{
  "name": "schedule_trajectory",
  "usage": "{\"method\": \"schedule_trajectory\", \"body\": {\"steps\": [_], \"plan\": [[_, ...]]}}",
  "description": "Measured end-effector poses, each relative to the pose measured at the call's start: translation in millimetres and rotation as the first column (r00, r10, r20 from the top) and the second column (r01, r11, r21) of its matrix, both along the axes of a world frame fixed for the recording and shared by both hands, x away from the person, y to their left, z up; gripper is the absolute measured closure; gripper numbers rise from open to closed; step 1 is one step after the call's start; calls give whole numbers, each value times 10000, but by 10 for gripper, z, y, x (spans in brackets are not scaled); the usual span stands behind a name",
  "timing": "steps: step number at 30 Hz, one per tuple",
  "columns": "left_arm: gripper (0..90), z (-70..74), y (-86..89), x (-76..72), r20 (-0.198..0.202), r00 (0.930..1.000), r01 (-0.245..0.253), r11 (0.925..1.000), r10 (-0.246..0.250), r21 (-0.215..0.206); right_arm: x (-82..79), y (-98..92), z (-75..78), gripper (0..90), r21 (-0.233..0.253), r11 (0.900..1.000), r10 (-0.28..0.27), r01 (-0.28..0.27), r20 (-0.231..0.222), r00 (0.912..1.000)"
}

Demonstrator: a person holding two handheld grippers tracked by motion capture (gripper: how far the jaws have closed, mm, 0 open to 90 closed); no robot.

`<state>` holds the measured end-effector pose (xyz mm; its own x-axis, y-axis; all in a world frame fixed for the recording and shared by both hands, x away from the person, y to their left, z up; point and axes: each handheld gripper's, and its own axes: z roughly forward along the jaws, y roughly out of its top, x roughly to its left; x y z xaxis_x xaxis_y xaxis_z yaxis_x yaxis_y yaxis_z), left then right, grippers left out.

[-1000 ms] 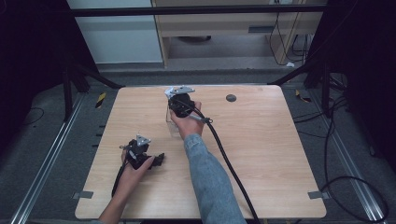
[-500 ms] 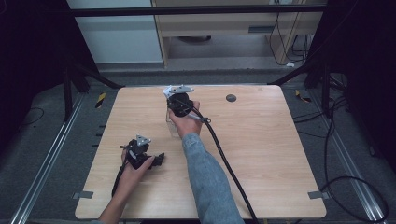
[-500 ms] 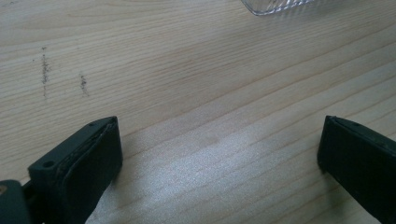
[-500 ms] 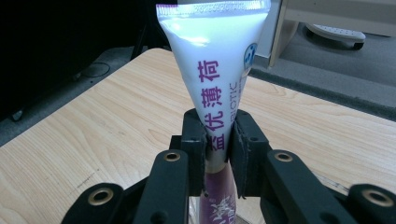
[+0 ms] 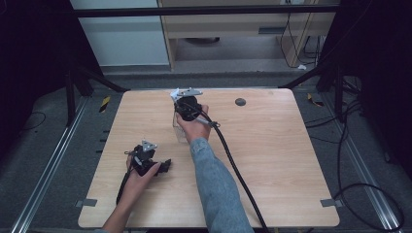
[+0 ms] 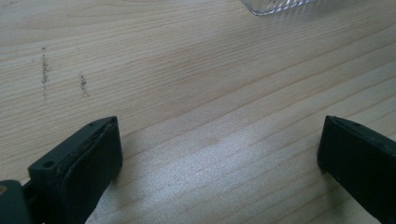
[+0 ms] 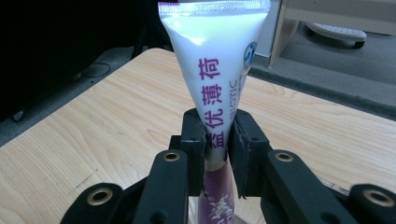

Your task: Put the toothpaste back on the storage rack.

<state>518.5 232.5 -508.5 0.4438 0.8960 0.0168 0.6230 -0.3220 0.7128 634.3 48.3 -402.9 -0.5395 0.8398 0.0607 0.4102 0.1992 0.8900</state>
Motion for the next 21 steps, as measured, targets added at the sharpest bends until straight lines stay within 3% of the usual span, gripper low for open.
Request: {"method": "schedule_trajectory", "body": {"steps": [21], "plan": [[0, 0, 0, 0, -2, 10000, 4, 10000, -4, 10, -29, -22, 25, 705, -155, 9999, 17, -19, -128, 9999]]}}
